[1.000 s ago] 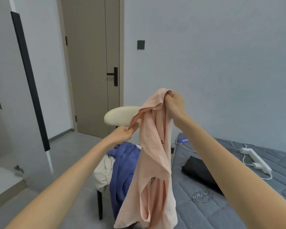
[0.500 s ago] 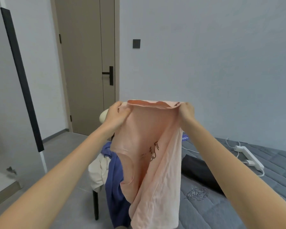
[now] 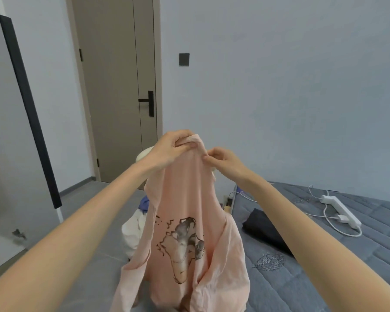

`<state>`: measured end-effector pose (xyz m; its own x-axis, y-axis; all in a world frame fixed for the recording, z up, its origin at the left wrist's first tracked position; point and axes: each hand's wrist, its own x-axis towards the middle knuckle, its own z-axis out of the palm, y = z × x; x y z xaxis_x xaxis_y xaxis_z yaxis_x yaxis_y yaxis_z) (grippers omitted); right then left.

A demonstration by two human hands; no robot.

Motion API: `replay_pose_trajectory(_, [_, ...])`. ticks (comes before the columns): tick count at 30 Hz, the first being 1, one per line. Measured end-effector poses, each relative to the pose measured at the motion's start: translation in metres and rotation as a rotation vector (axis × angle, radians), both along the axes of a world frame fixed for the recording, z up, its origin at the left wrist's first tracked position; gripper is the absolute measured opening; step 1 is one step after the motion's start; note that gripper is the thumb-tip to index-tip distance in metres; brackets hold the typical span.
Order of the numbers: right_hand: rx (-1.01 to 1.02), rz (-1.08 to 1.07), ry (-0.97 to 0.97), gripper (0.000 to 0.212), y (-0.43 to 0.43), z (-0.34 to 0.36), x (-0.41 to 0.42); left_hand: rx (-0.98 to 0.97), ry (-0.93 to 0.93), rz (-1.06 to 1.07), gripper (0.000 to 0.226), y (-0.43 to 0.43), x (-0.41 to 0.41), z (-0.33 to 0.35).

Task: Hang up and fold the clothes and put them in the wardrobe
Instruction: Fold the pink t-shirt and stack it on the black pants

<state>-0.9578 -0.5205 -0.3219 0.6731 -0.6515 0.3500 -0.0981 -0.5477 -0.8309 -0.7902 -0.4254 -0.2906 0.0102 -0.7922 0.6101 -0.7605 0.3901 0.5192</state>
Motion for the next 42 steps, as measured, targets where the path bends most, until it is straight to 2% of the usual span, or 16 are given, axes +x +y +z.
replay_pose_trajectory(4, [-0.123, -0.103, -0.063, 0.009, 0.004, 0.003, 0.003, -0.04, 0.042, 0.065, 0.008, 0.004, 0.004, -0.003])
replay_pose_trajectory(8, [-0.161, -0.293, -0.241, 0.012, 0.007, 0.013, 0.013, -0.001, 0.178, 0.179, 0.045, 0.003, 0.004, -0.014])
replay_pose_trajectory(10, [-0.16, -0.372, -0.304, 0.011, 0.005, 0.022, 0.013, 0.07, 0.208, 0.219, 0.05, 0.003, 0.001, -0.025])
replay_pose_trajectory(14, [-0.176, -0.43, -0.338, 0.01, 0.003, 0.04, 0.006, 0.168, 0.229, 0.225, 0.02, -0.006, -0.007, -0.059])
replay_pose_trajectory(16, [-0.161, -0.475, -0.358, 0.01, 0.0, 0.044, 0.0, 0.169, 0.317, 0.233, 0.016, -0.011, -0.01, -0.067])
replay_pose_trajectory(19, [-0.113, -0.571, -0.32, 0.01, -0.008, 0.04, -0.014, 0.014, 0.43, 0.324, 0.009, -0.017, -0.008, -0.057])
replay_pose_trajectory(22, [-0.019, -0.631, -0.187, 0.013, -0.018, 0.024, -0.028, -0.102, 0.392, 0.362, 0.01, -0.019, -0.008, -0.039])
replay_pose_trajectory(25, [-0.02, -0.59, -0.119, 0.012, -0.02, 0.009, -0.036, -0.131, 0.347, 0.244, 0.009, -0.022, -0.009, -0.026])
replay_pose_trajectory(29, [-0.196, -0.304, -0.123, 0.044, -0.006, 0.0, -0.031, -0.108, 0.27, 0.127, 0.008, -0.027, -0.017, -0.018])
replay_pose_trajectory(32, [-0.259, -0.191, -0.026, 0.032, 0.001, -0.007, -0.026, -0.113, 0.203, 0.047, 0.009, -0.027, -0.023, -0.019])
replay_pose_trajectory(38, [-0.202, -0.082, 0.046, 0.007, -0.001, -0.008, -0.022, -0.094, 0.175, -0.04, 0.006, -0.02, -0.018, -0.02])
replay_pose_trajectory(42, [-0.167, -0.137, -0.044, 0.014, 0.002, 0.002, -0.016, -0.134, 0.273, 0.076, 0.006, -0.018, -0.019, -0.025])
